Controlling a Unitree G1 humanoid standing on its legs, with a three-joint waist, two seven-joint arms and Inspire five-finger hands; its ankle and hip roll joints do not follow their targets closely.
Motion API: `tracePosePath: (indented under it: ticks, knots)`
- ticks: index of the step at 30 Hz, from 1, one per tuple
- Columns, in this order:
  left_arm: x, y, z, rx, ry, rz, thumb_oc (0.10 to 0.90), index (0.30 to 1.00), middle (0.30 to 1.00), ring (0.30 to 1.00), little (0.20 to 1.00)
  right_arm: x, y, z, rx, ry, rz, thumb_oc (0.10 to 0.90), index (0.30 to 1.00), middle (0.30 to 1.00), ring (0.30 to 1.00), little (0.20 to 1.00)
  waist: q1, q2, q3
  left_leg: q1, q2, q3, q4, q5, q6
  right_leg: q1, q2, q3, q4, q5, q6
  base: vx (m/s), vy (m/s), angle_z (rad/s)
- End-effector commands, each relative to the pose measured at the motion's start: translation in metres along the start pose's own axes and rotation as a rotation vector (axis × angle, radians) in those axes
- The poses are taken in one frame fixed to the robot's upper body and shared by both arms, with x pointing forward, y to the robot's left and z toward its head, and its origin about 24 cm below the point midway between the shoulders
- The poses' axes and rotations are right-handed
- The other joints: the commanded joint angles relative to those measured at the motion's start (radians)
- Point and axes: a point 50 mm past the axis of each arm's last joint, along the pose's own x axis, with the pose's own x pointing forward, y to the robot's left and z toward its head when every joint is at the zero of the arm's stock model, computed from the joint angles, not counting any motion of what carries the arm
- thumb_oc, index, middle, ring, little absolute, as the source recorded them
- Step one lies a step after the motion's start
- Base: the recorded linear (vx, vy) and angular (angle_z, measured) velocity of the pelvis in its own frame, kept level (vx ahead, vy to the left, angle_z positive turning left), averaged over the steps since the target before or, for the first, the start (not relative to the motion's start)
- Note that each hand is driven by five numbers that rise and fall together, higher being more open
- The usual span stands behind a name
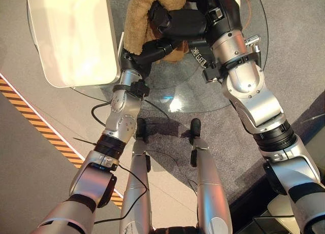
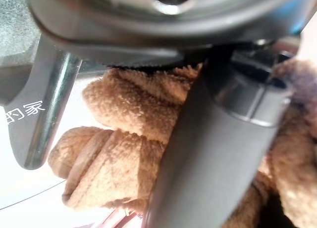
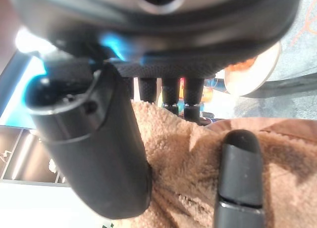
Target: Wipe the table with a cloth and put it in the basket.
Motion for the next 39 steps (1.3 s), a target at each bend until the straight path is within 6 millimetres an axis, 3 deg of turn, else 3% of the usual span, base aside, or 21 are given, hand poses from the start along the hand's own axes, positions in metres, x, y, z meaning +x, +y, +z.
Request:
tracePosePath:
  ticks: [1, 39]
  knots:
    - [0.023, -0.055, 0.05, -0.057, -0.244, -0.254, 0.1, 0.3, 0.3, 0.3, 0.2, 0.007, -0.009, 0.096, 0.134, -0.472, -0.031, 0.8, 0.9, 0.9, 0.9, 0.9, 0.014, -0.043, -0.026, 0.062, -0.075, 0.097, -0.009, -0.064, 0.097, 0.099, 0.106, -0.041, -0.108, -0.013, -0.048, 0.0, 0.0, 0.0]
    - [0.022, -0.045, 0.054, -0.07, -0.266, -0.218, 0.1, 0.3, 0.3, 0.3, 0.2, 0.005, -0.02, 0.097, 0.126, -0.495, -0.087, 0.8, 0.9, 0.9, 0.9, 0.9, 0.011, -0.042, -0.026, 0.041, -0.074, 0.093, 0.004, -0.064, 0.095, 0.083, 0.107, -0.04, -0.102, -0.011, -0.05, 0.0, 0.0, 0.0]
